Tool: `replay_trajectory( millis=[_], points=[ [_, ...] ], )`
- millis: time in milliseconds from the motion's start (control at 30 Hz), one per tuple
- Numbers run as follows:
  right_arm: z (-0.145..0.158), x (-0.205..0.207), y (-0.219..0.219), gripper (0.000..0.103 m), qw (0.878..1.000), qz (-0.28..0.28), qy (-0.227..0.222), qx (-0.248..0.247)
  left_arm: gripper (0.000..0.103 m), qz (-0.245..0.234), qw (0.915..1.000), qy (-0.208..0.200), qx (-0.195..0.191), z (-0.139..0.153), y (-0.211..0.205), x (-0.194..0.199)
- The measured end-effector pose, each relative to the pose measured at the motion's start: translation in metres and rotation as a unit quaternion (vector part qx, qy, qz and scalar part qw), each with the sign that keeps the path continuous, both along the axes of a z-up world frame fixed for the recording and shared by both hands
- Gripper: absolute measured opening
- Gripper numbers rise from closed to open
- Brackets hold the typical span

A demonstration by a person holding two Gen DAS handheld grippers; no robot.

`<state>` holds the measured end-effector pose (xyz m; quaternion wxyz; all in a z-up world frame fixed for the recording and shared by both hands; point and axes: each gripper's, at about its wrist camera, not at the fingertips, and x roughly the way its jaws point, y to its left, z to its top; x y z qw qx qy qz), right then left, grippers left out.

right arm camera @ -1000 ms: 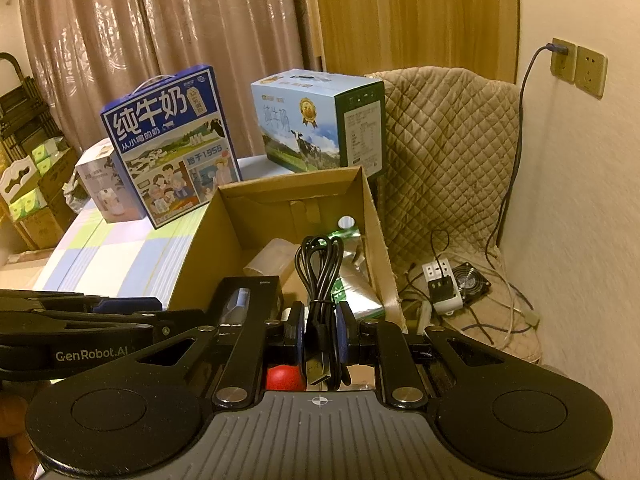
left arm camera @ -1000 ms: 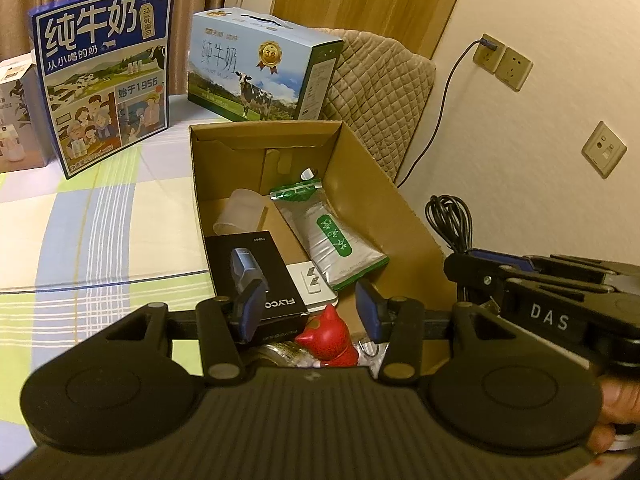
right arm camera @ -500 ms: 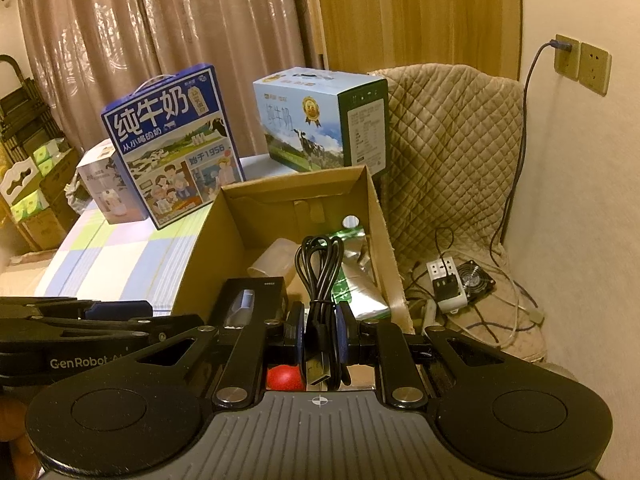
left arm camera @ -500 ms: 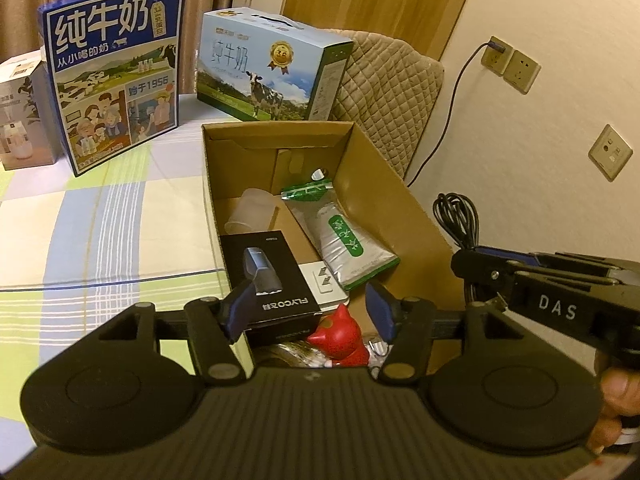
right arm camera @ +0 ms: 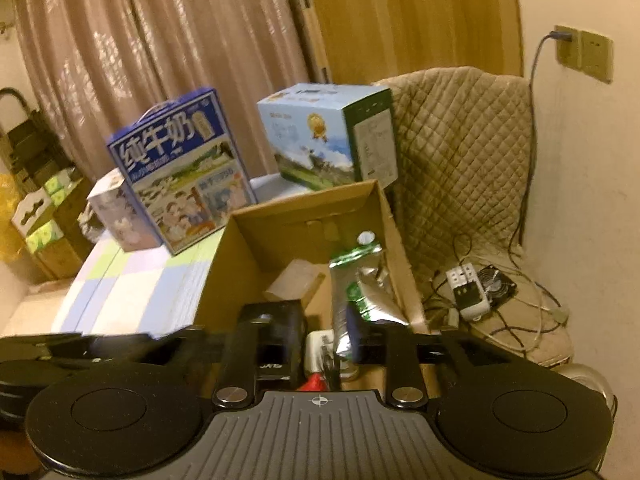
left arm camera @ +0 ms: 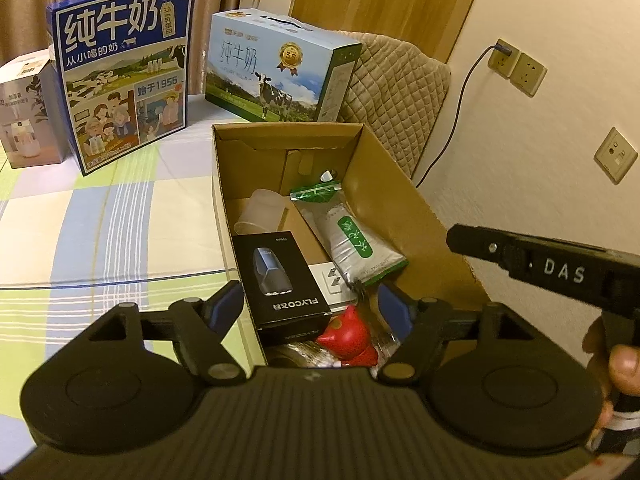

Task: Organize objects
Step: 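Open the left tool releasing the toy car while the right tool releases the cable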

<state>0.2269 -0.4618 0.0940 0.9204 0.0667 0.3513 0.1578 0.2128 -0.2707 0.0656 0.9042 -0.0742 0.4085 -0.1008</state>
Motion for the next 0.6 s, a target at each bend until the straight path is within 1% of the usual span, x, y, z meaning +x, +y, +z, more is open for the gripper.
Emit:
replay_trajectory(
  millis=[33, 67, 133, 233, 267, 333, 400, 433, 500, 600],
  points=[
    [0.0, -0.001, -0.002, 0.046, 1.0, -0.007, -0.001, 0.004, 0.072, 0.0, 1.0, 0.0, 0.001, 0.0, 0.0, 0.0],
    [-0.001, -0.002, -0.006, 0.047, 1.0, -0.013, 0.0, 0.011, 0.073, 0.0, 1.0, 0.0, 0.002, 0.0, 0.001, -0.001],
    [-0.002, -0.003, -0.01, 0.048, 1.0, -0.017, 0.005, 0.017, 0.075, 0.002, 1.0, 0.0, 0.003, -0.001, 0.002, -0.002],
    [-0.003, -0.01, -0.013, 0.048, 1.0, -0.02, 0.008, 0.011, 0.08, 0.006, 1.0, 0.002, 0.003, -0.002, 0.005, -0.004],
    [-0.003, -0.013, -0.015, 0.049, 1.0, -0.022, 0.01, 0.011, 0.083, 0.006, 1.0, 0.002, 0.003, -0.002, 0.005, -0.005],
    [-0.003, -0.019, -0.018, 0.049, 0.999, -0.026, 0.016, 0.013, 0.085, 0.003, 1.0, 0.002, 0.005, -0.001, 0.005, -0.008],
    [-0.002, -0.026, -0.018, 0.05, 0.999, -0.025, 0.02, 0.01, 0.089, 0.002, 1.0, 0.001, 0.007, 0.0, 0.005, -0.012],
    [-0.002, -0.03, -0.018, 0.05, 0.999, -0.023, 0.024, 0.004, 0.091, 0.001, 1.0, 0.0, 0.007, 0.001, 0.006, -0.016],
    [-0.003, -0.039, -0.017, 0.051, 0.999, -0.021, 0.033, -0.005, 0.099, 0.002, 0.9999, -0.006, 0.011, 0.003, 0.009, -0.025],
    [-0.004, -0.055, -0.018, 0.052, 0.999, -0.018, 0.043, -0.012, 0.102, 0.006, 0.9997, -0.016, 0.017, 0.005, 0.014, -0.039]
  ],
)
